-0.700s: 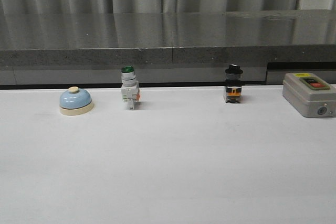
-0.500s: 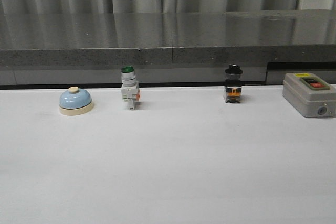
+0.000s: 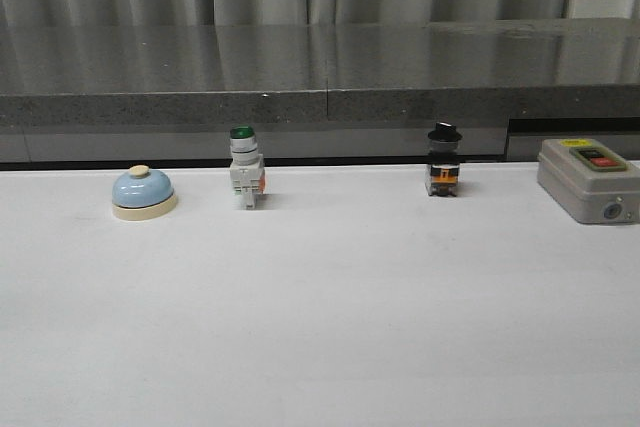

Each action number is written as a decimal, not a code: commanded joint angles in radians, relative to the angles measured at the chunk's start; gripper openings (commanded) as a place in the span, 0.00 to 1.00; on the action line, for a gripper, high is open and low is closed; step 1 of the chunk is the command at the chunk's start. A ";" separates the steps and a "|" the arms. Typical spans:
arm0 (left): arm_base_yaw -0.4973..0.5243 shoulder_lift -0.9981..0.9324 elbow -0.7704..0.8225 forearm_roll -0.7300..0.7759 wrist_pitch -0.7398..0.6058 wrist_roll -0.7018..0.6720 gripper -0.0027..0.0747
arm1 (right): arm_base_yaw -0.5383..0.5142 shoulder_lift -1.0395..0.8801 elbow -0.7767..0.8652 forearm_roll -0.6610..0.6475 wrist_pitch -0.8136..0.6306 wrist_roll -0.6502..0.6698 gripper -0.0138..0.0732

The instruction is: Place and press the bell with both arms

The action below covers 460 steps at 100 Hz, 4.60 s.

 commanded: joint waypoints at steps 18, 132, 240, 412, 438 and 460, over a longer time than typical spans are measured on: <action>0.001 0.031 -0.106 -0.011 0.014 -0.003 0.01 | -0.003 -0.007 -0.002 -0.011 -0.083 -0.005 0.09; -0.111 1.303 -1.074 -0.011 0.327 0.098 0.56 | -0.003 -0.007 -0.002 -0.011 -0.083 -0.005 0.09; -0.164 2.056 -1.692 -0.163 0.770 0.132 0.82 | -0.003 -0.007 -0.002 -0.011 -0.083 -0.005 0.09; -0.261 1.790 -1.550 -0.401 0.848 0.570 0.41 | -0.003 -0.007 -0.002 -0.011 -0.083 -0.005 0.09; -0.419 1.775 -1.448 -0.399 0.761 0.570 0.41 | -0.003 -0.007 -0.002 -0.011 -0.083 -0.005 0.09; -0.543 1.834 -1.391 -0.396 0.632 0.572 0.41 | -0.003 -0.007 -0.002 -0.011 -0.083 -0.005 0.09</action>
